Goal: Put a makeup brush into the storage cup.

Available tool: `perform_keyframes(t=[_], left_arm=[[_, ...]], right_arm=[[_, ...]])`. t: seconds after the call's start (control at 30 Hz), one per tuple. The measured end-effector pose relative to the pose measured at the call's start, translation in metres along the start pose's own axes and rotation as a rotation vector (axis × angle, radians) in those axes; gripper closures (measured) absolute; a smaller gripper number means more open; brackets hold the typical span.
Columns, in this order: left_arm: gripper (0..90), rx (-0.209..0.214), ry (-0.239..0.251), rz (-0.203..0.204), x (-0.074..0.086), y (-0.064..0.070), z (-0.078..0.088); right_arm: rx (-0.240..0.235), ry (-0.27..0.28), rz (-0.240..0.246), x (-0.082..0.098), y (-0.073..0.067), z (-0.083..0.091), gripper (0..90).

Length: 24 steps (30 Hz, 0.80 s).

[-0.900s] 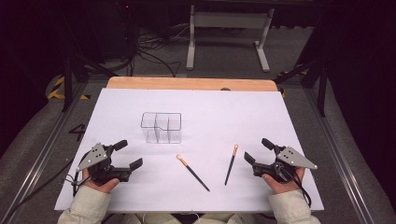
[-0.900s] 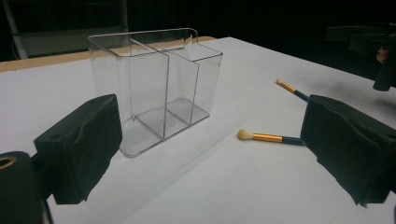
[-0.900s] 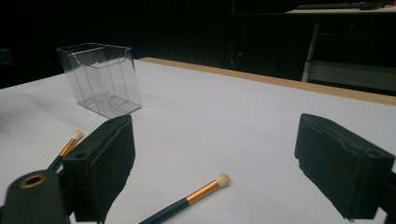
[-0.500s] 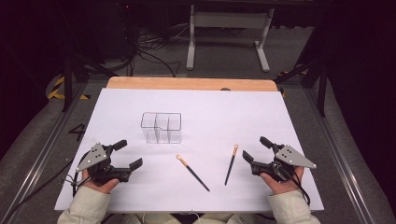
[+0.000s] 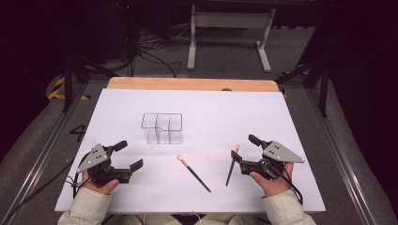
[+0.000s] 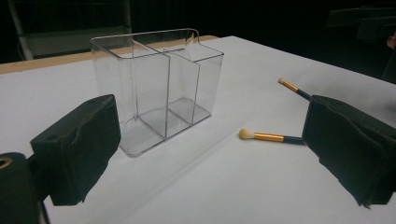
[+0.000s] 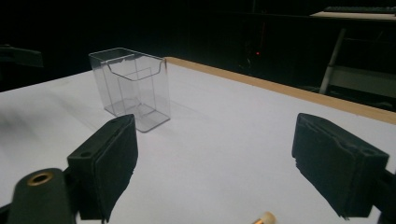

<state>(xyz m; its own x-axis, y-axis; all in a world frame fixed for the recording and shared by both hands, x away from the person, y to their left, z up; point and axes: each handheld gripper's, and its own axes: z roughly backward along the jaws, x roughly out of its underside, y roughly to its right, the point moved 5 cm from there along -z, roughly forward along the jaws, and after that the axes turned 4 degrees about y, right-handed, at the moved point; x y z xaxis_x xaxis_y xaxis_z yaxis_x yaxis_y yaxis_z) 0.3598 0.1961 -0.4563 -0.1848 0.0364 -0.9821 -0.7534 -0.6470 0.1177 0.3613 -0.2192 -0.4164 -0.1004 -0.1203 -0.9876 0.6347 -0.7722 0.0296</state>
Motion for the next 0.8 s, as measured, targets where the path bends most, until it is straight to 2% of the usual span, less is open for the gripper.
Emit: perform_keyframes(t=[0.2, 0.57, 0.8], left_arm=[[4.7, -0.002, 0.0, -0.001, 0.0, 0.0, 0.0], [4.7, -0.007, -0.002, -0.009, 0.0, -0.001, 0.001], [5.1, -0.013, 0.001, -0.01, 0.0, 0.0, 0.001]], right_arm=[[-0.039, 0.002, 0.003, -0.006, -0.011, -0.009, 14.3], [-0.079, -0.012, 0.005, -0.014, -0.026, -0.022, 14.3], [-0.093, -0.049, 0.006, -0.016, -0.032, -0.03, 15.2]])
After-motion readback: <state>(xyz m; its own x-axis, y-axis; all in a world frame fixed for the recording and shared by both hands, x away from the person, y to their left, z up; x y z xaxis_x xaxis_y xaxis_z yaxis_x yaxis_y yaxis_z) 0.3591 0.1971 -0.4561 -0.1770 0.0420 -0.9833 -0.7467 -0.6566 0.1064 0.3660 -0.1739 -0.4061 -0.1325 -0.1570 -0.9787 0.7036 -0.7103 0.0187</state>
